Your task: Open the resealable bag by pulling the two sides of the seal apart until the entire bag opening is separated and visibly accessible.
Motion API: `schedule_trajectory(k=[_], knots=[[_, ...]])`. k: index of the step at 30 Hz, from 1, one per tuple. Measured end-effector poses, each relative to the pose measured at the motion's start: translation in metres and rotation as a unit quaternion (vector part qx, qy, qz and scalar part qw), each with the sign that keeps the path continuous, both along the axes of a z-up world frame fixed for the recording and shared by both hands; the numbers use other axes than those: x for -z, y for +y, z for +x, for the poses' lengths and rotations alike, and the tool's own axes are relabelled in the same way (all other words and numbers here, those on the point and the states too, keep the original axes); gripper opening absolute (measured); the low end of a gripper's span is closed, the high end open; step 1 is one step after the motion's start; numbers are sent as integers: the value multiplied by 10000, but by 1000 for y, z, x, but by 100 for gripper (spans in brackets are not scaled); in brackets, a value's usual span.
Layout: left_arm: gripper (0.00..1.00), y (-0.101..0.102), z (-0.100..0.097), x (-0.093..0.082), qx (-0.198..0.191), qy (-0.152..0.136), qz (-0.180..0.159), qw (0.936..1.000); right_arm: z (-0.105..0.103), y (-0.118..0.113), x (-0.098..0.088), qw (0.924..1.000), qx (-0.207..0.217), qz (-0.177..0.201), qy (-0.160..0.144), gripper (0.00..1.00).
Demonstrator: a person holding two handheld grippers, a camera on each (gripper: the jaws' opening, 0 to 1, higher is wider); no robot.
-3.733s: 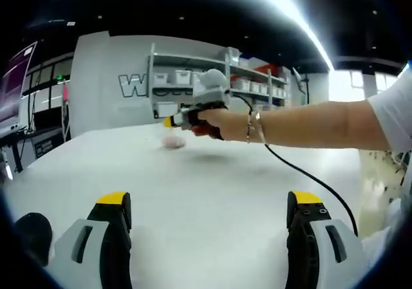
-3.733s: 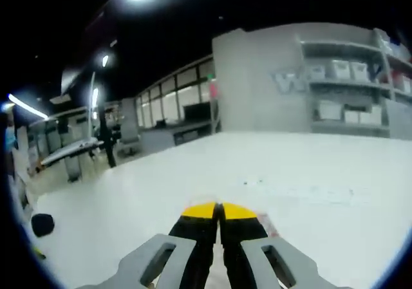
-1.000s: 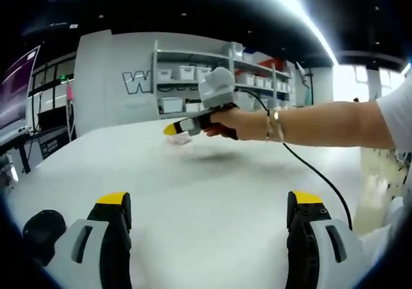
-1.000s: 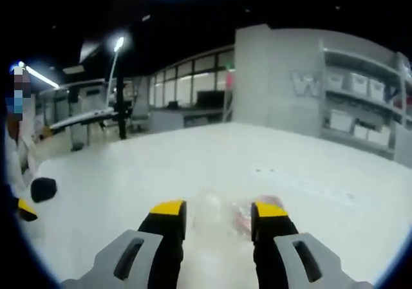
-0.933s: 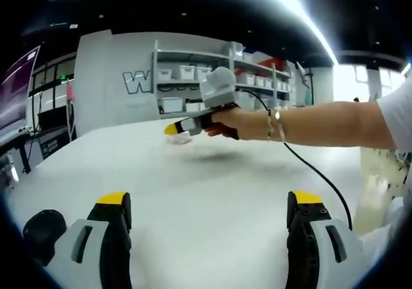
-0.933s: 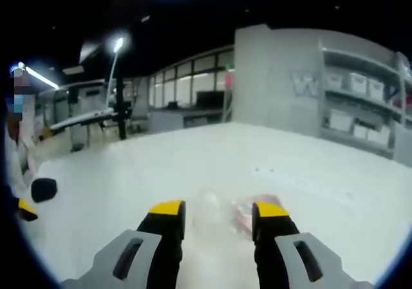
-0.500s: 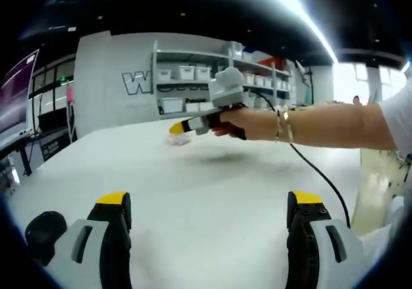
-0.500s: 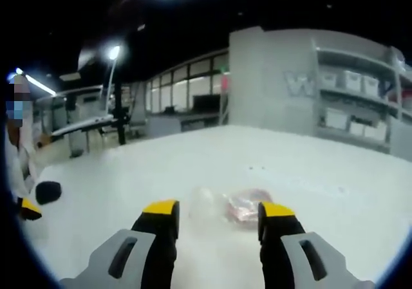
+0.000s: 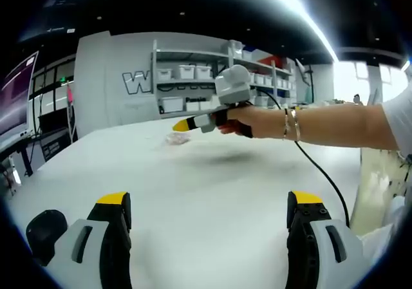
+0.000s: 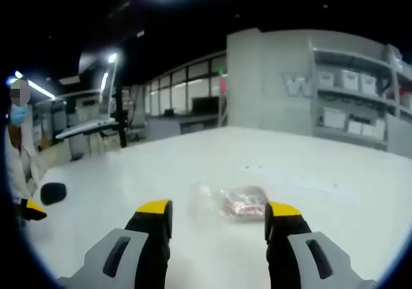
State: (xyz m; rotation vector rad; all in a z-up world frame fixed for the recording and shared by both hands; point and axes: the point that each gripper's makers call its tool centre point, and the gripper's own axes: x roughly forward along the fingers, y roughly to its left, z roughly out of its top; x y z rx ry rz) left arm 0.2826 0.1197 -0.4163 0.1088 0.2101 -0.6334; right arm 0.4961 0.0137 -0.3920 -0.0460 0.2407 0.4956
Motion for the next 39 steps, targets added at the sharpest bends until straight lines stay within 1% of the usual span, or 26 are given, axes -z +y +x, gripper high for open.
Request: schedule_trajectory(k=[7, 14, 25, 27, 28, 31, 36, 39], knots=[[100, 1, -1, 0, -26, -6, 11, 10000, -6, -6, 2, 10000, 77, -1, -2, 66], [100, -1, -4, -2, -27, -29, 7, 10000, -16, -9, -2, 9999, 99, 38, -37, 69], [100, -3, -8, -4, -13, -35, 32, 10000, -32, -16, -6, 9999, 100, 87, -104, 70], [100, -4, -9, -4, -7, -37, 33, 10000, -35, -20, -8, 9998, 111, 130, -117, 70], [100, -4, -9, -4, -5, -35, 37, 10000, -32, -25, -9, 9998, 116, 144, -119, 71], [100, -5, -9, -3, 0, -29, 48, 10000, -34, -29, -9, 9997, 136, 169, -125, 71], [100, -7, -10, -3, 15, -25, 47, 10000, -40, -36, -10, 9996, 157, 199, -137, 71], [100, -6, -10, -3, 17, -29, 28, 10000, -45, -41, -12, 9992, 174, 318, -147, 71]])
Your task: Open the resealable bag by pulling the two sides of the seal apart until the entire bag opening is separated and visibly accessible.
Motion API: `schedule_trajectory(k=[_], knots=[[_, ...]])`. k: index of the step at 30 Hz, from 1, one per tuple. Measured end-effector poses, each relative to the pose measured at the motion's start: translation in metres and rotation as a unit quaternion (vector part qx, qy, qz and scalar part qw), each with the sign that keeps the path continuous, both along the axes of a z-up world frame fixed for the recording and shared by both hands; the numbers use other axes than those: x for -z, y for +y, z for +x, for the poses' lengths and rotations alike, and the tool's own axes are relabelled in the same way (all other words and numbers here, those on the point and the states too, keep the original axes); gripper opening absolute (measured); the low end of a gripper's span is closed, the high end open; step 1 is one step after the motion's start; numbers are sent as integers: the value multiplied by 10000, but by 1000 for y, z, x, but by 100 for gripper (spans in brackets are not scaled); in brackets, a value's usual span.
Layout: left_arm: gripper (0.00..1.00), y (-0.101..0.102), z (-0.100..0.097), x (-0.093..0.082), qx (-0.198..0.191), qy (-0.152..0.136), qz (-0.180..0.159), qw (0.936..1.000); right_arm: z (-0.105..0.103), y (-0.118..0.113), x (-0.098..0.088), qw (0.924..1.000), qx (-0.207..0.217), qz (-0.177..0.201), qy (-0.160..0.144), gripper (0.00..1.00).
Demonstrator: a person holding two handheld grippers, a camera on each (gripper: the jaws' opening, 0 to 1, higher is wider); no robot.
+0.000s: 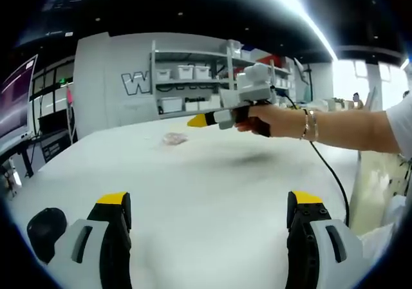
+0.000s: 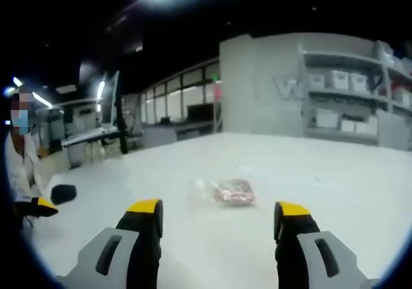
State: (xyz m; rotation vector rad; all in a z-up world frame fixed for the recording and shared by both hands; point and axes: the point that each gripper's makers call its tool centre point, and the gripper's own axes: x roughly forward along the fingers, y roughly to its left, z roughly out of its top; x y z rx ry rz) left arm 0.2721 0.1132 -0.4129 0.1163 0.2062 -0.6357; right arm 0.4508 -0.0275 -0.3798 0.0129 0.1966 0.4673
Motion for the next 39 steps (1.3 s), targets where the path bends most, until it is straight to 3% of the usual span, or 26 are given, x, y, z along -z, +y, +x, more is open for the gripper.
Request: schedule_trajectory(k=[39], knots=[[100, -4, -3, 0, 24, -17, -1, 10000, -46, -54, -10, 9993, 134, 265, -228, 71]])
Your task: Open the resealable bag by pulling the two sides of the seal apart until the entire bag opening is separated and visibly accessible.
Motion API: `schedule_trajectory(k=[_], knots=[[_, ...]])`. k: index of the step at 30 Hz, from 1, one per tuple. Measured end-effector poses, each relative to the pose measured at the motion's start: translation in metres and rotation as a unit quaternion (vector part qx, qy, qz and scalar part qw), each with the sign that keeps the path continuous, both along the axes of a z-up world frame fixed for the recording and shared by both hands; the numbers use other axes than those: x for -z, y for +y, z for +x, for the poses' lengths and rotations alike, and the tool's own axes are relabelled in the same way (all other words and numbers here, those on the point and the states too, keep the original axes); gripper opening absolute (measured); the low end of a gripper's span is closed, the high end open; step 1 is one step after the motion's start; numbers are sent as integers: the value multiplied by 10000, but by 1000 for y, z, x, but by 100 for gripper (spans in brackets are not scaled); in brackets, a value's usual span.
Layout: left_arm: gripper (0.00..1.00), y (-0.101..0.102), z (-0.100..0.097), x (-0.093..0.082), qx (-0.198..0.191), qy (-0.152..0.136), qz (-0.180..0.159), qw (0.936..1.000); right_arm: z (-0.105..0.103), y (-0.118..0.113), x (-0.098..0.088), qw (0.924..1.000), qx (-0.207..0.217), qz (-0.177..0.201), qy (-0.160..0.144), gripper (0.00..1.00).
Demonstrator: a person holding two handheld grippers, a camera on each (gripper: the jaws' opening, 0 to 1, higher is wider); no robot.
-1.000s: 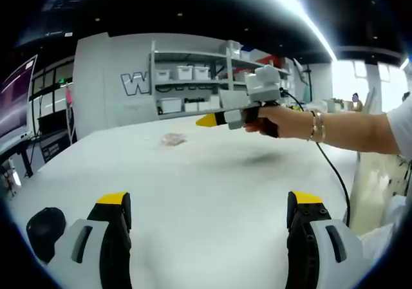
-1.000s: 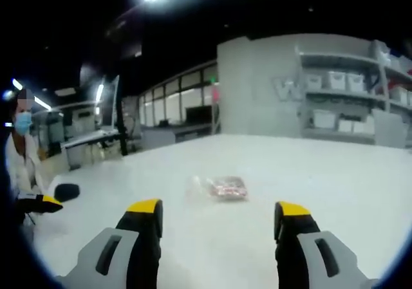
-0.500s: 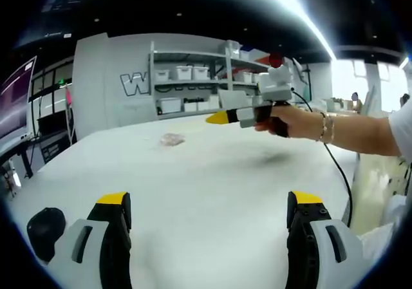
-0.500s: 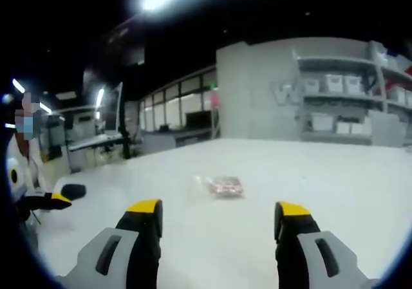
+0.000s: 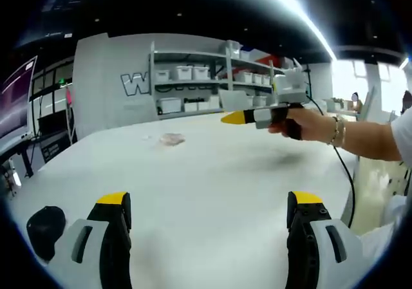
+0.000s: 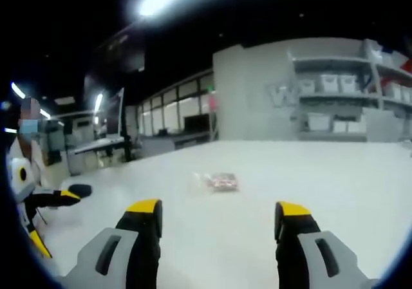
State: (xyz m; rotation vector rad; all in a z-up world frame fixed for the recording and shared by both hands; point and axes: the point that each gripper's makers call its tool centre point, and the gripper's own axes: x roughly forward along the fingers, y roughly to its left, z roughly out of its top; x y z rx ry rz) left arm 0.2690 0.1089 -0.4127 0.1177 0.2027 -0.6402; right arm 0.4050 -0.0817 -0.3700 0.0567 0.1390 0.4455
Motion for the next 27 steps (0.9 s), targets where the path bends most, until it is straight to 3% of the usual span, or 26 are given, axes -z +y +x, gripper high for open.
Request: schedule_trajectory(k=[27], knots=[[100, 0, -4, 0, -17, -29, -11, 10000, -55, -28, -11, 9996, 105, 144, -213, 71]])
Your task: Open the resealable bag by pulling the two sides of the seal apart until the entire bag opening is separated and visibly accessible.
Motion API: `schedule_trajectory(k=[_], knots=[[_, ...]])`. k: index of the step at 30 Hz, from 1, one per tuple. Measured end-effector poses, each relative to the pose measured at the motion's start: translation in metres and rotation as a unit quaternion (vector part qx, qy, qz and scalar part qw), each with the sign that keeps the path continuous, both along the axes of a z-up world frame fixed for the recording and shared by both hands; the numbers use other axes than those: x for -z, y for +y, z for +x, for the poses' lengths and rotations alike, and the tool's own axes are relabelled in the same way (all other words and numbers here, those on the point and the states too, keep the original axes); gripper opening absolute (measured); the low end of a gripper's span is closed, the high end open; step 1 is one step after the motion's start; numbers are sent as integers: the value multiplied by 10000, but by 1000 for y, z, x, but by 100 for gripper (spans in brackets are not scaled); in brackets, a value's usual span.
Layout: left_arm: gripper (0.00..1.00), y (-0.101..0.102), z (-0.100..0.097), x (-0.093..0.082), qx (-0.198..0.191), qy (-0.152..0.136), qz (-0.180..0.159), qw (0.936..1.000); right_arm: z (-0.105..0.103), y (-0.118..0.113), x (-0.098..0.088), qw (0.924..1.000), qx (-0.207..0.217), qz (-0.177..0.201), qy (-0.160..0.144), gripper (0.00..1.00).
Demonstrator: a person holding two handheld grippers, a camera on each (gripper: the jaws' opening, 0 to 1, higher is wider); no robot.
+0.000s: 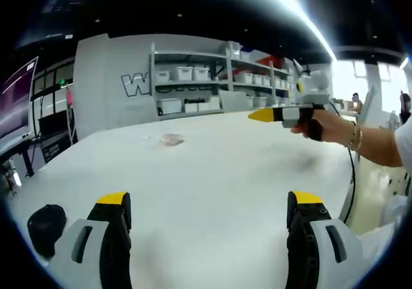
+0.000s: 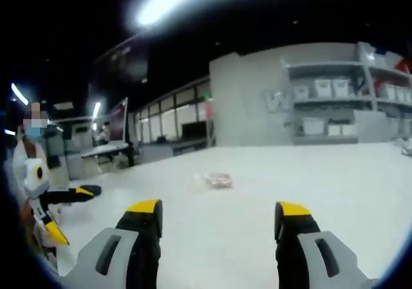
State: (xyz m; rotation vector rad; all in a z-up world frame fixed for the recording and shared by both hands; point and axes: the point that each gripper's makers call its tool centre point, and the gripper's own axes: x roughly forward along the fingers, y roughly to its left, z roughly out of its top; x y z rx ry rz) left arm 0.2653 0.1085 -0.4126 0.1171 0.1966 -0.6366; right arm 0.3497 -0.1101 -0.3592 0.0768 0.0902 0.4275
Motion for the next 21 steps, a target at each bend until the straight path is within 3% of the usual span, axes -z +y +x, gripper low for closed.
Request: schedule_trajectory(k=[8, 21], knots=[[100, 0, -1, 1, -4, 9, 1, 10000, -20, -4, 2, 10000, 38, 12, -59, 71], [100, -3, -3, 1, 45, 17, 17, 10000, -44, -32, 5, 9997, 225, 97, -84, 71]])
